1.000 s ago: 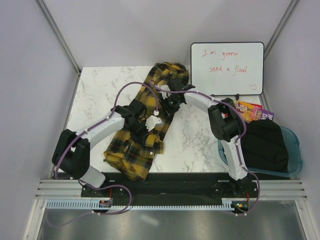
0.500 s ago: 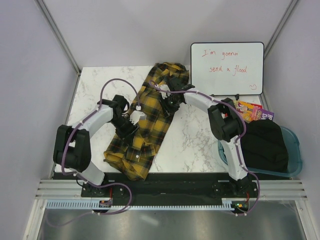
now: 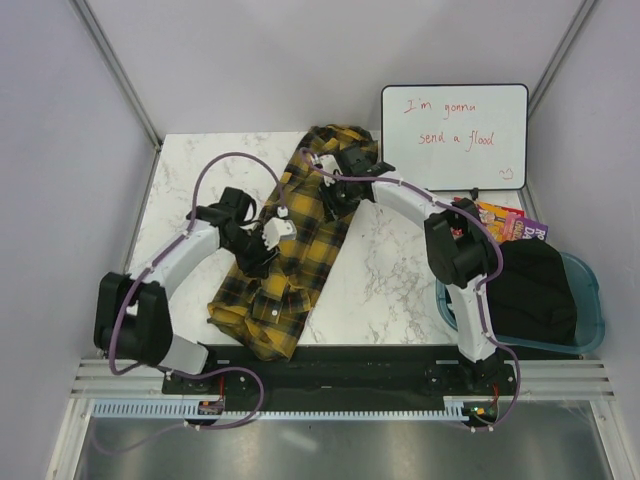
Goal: Fold and stack the long sleeve shirts
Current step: Fold the shirt
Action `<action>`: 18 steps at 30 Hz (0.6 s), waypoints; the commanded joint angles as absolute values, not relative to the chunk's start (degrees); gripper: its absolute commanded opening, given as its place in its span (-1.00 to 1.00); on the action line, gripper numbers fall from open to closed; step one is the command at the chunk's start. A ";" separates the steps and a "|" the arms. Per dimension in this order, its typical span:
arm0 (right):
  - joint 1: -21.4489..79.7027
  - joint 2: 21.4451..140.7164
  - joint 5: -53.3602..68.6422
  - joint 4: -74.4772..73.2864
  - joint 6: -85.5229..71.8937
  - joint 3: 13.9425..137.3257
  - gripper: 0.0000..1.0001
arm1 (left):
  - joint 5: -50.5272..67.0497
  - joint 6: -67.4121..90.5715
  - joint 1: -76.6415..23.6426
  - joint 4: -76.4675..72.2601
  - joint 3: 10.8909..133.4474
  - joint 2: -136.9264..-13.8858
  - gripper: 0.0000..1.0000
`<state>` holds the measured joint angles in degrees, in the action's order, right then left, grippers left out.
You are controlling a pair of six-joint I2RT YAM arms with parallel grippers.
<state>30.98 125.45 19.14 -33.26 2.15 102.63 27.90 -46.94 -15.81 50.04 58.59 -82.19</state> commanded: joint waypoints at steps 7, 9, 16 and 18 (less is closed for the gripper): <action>30.06 131.74 3.87 -33.05 4.92 108.98 -0.35 | 17.93 -50.89 -24.41 42.01 49.49 -94.22 -0.69; 29.79 133.67 2.82 -33.05 5.53 110.12 -0.38 | 19.33 -49.67 -27.32 42.45 48.43 -94.74 -0.76; 29.53 141.32 -0.95 -33.31 7.99 118.38 -0.41 | 25.92 -44.92 -39.89 44.12 53.51 -98.16 -0.81; 29.62 143.69 -1.84 -33.48 8.96 122.06 -0.40 | 28.55 -42.47 -40.08 44.03 57.19 -100.10 -0.82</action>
<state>29.78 138.04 2.83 -33.85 6.28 116.42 21.21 -47.27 -37.74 43.20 54.48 -94.45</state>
